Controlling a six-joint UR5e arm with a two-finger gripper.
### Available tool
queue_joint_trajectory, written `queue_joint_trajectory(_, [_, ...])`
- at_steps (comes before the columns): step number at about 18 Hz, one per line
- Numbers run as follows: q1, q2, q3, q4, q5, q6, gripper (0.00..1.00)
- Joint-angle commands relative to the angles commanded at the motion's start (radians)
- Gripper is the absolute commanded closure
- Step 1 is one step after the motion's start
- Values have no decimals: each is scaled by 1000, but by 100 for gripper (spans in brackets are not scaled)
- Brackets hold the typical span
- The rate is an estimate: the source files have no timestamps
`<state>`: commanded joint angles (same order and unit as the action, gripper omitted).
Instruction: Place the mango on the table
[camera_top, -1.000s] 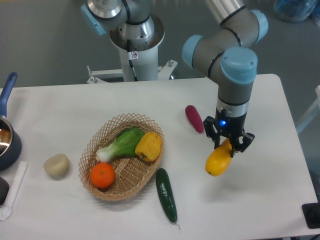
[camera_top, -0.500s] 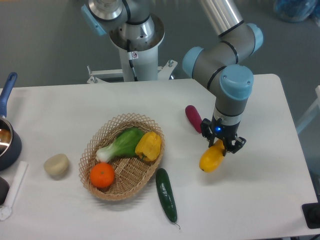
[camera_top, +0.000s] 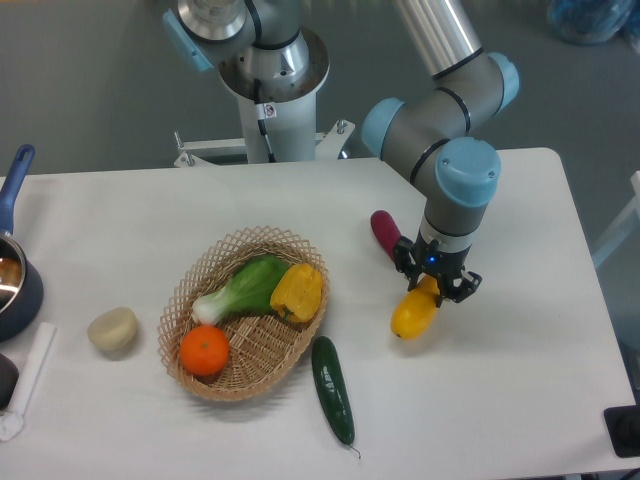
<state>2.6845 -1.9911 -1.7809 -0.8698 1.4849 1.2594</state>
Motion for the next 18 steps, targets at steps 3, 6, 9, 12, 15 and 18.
queue_joint_trajectory(3, [-2,0,-8,0,0,0,44])
queue_joint_trajectory(6, [-2,0,-6,0,0,-8,28])
queue_joint_trajectory(9, [-2,3,18,2,0,-8,0])
queue_joint_trajectory(12, [-3,23,82,3,0,-8,0])
queue_joint_trajectory(15, [-3,48,188,2,6,-6,0])
queue_joint_trajectory(18, [-3,48,299,-8,37,-6,0])
